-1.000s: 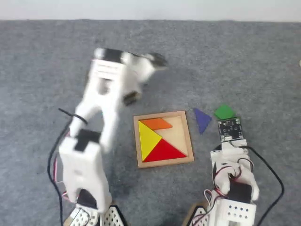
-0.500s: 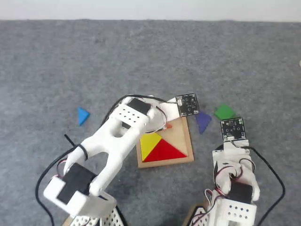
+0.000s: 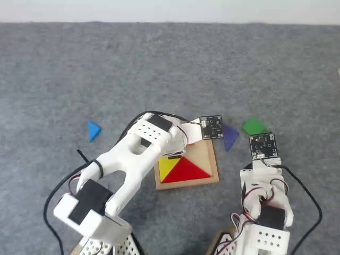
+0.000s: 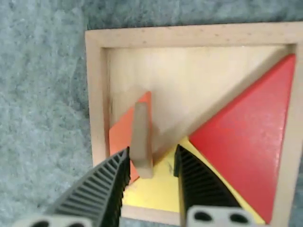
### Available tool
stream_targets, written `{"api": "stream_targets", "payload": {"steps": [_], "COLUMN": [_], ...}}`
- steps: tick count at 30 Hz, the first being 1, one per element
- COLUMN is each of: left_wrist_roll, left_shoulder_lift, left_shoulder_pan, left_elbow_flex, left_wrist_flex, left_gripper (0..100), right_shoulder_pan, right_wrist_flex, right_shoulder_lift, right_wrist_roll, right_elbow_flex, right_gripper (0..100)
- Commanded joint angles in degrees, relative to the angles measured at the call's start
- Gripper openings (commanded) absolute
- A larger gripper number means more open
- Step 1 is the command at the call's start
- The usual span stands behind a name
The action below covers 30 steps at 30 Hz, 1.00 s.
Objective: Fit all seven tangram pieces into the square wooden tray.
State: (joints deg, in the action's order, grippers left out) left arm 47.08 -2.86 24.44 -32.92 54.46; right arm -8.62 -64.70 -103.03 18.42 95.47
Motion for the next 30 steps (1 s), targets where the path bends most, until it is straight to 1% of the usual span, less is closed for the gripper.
{"api": "stream_targets", "payload": {"steps": [1, 10, 15, 20, 26, 28, 30], "left_wrist_roll": [0.9, 0.6, 0.5, 0.4, -1.5, -1.6, -2.5], "left_shoulder_lift": [0.8, 1.6, 8.4, 13.7, 13.7, 13.7, 13.7], "left_shoulder_pan": [0.5, 1.4, 3.2, 4.7, 3.5, 1.8, -1.9], "left_elbow_flex": [0.2, 0.5, -0.2, -4.2, -4.3, -3.9, -2.4], "left_wrist_flex": [0.3, 1.2, 7.4, 8.3, 5.8, 4.7, 4.0], "left_gripper": [16, 16, 15, 15, 15, 15, 15], "right_shoulder_pan": [-0.5, -0.5, -0.5, -0.5, -0.5, -0.5, -0.5], "right_wrist_flex": [1.4, 2.1, 2.1, 2.1, 2.0, 2.0, 1.9], "right_shoulder_lift": [-0.9, -0.9, -0.9, -0.9, -0.9, -0.9, -0.9], "right_wrist_roll": [0.5, 0.5, 0.5, 0.5, 0.5, 0.5, 0.6], "right_elbow_flex": [0.9, 1.0, 1.0, 1.0, 1.0, 1.0, 1.0], "right_gripper": [0.9, 0.8, 0.8, 0.8, 0.8, 0.8, 0.8]}}
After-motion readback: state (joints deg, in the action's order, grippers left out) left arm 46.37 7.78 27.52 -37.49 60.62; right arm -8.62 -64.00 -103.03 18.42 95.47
